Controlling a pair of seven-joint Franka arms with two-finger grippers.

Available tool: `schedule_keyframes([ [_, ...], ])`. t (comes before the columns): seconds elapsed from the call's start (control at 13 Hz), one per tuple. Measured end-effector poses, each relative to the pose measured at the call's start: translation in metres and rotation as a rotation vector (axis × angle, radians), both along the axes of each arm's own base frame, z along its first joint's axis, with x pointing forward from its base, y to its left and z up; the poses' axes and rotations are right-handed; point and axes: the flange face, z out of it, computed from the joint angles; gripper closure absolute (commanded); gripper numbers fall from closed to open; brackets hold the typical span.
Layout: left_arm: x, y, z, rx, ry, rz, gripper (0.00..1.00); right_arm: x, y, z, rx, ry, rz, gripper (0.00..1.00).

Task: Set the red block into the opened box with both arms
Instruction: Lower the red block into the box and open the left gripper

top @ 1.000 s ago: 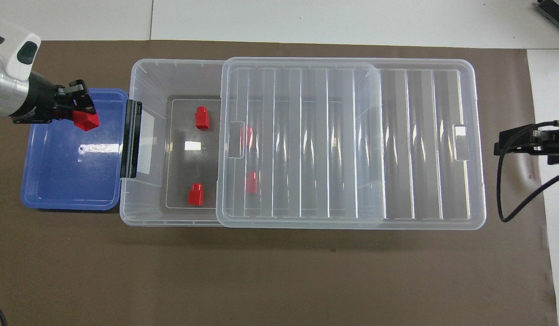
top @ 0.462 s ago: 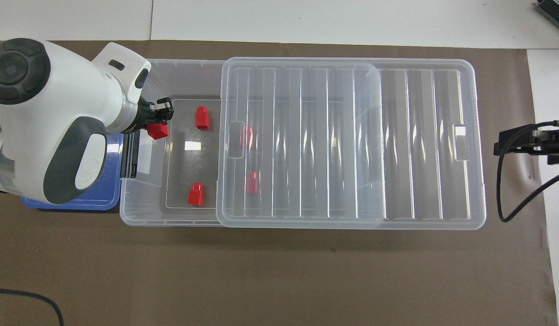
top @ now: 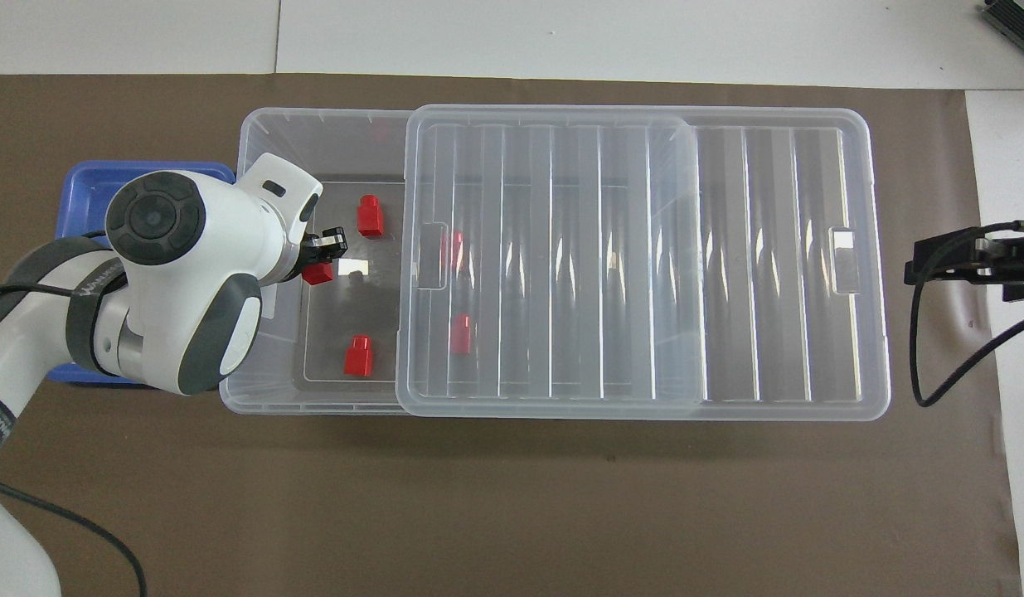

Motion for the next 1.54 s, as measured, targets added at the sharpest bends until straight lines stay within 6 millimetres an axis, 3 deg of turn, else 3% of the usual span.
schedule_keyframes([
  [0.15,0.003,-0.005,-0.02,-0.008,-0.001,-0.01,1.0,0.0,0.0,0.0,0.0,0.0,0.0,0.0],
  [0.46,0.007,-0.009,-0.036,-0.022,-0.011,-0.012,1.0,0.0,0.0,-0.001,0.0,0.002,0.0,0.0],
  [0.77,0.013,-0.01,-0.075,-0.017,0.0,-0.024,1.0,0.0,0.0,-0.004,-0.002,0.008,0.0,0.0],
  [1.0,0.013,-0.01,-0.078,-0.011,0.0,-0.029,1.0,0.0,0.0,-0.005,-0.002,0.012,0.004,0.0],
  [1.08,0.013,-0.01,-0.077,-0.011,0.0,-0.029,0.87,0.0,0.0,-0.006,-0.002,0.012,0.004,0.0],
  [1.15,0.013,-0.01,-0.078,-0.011,-0.001,-0.029,0.84,0.0,0.0,-0.006,-0.002,0.012,0.005,0.0],
  [1.54,0.013,-0.01,-0.077,-0.01,-0.001,-0.028,0.84,0.0,0.0,-0.006,-0.002,0.013,0.005,0.0],
])
